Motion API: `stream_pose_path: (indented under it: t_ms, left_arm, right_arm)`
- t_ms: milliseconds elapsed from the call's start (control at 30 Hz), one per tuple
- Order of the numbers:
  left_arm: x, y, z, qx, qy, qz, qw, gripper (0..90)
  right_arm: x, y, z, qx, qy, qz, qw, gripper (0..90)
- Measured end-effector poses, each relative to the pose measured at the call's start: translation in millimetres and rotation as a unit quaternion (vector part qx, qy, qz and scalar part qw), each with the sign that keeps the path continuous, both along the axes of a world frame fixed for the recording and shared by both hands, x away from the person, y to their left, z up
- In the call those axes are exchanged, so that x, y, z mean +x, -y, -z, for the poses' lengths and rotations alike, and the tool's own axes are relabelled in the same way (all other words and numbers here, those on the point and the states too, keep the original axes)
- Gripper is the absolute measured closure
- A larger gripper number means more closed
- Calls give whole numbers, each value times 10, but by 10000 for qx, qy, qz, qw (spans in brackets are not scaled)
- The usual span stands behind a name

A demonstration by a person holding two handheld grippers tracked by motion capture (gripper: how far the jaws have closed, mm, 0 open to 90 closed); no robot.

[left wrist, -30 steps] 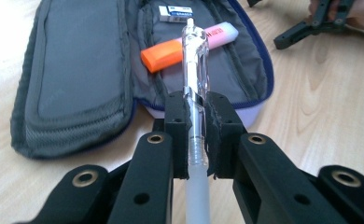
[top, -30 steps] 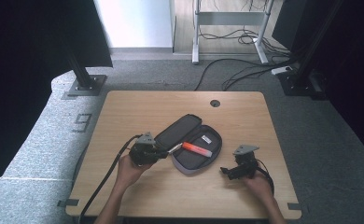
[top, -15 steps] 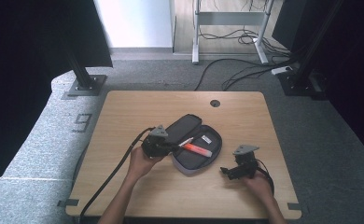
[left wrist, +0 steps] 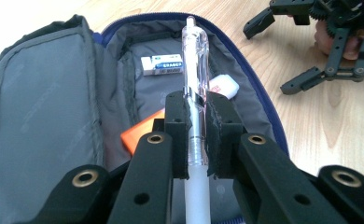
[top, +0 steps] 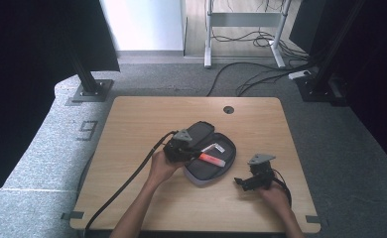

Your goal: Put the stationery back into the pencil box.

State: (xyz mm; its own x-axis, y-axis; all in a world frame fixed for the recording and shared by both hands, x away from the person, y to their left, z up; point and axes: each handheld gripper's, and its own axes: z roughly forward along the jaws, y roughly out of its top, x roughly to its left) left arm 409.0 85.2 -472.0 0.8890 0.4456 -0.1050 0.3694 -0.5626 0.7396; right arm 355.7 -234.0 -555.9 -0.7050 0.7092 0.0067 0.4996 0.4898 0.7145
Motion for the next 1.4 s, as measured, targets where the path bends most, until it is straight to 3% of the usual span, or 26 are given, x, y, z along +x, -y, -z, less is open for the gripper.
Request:
stream_pose_path:
  t_ms: [133,567,1000,1400]
  left_arm:
    - [49,144,1,80,68,34,9999,800]
    - [180,466,100,190,9,103,9998,798]
    - [218,534,255,494,-92,51,9987,791]
    - [245,543,329,581,-193,13,9981,771]
  right_arm:
    - [1,0,0,0,10,-2,10000,0]
    - [1,1,1,-2,8,-4,10000,0]
    - [1,0,1,-2,9,-3,10000,0]
    - [1,1,1,-3,10,-4,10000,0]
